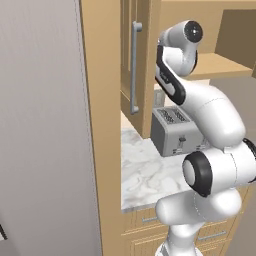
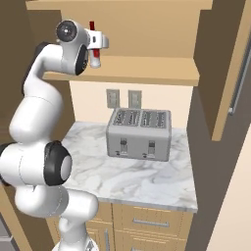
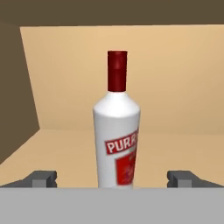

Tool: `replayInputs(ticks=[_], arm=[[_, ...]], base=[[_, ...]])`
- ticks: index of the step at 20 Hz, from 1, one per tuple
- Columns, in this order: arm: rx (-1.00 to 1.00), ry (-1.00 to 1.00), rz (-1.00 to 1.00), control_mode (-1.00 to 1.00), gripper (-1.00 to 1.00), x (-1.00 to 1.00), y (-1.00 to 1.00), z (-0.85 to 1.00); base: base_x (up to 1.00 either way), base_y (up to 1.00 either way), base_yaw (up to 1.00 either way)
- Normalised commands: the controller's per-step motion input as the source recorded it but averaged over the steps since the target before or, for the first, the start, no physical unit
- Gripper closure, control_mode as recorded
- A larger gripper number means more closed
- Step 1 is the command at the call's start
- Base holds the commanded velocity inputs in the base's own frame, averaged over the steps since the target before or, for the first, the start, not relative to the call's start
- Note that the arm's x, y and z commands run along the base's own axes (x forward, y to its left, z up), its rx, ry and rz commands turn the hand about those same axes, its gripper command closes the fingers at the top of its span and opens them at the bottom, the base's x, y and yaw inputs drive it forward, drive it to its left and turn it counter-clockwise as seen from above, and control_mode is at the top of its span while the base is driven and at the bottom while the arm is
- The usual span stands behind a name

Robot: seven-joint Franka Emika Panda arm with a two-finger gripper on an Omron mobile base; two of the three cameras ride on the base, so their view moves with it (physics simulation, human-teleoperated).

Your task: Open the cabinet directly in front. Then move the liquor and the cup to the dining counter with the candle on it.

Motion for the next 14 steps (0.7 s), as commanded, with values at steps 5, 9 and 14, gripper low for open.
replayInputs(ticks=[5,9,14], arm=[[-0.01,0.0,0.0,-1.0,-1.0,0.27,0.05,-0.05],[0.0,0.0,0.0,-1.0,-1.0,0.28,0.02,-0.03],[0.0,0.0,0.0,-1.0,-1.0,0.22,0.0,0.0]], base=[[0.0,0.0,0.0],[0.0,0.0,0.0],[0.0,0.0,0.0]])
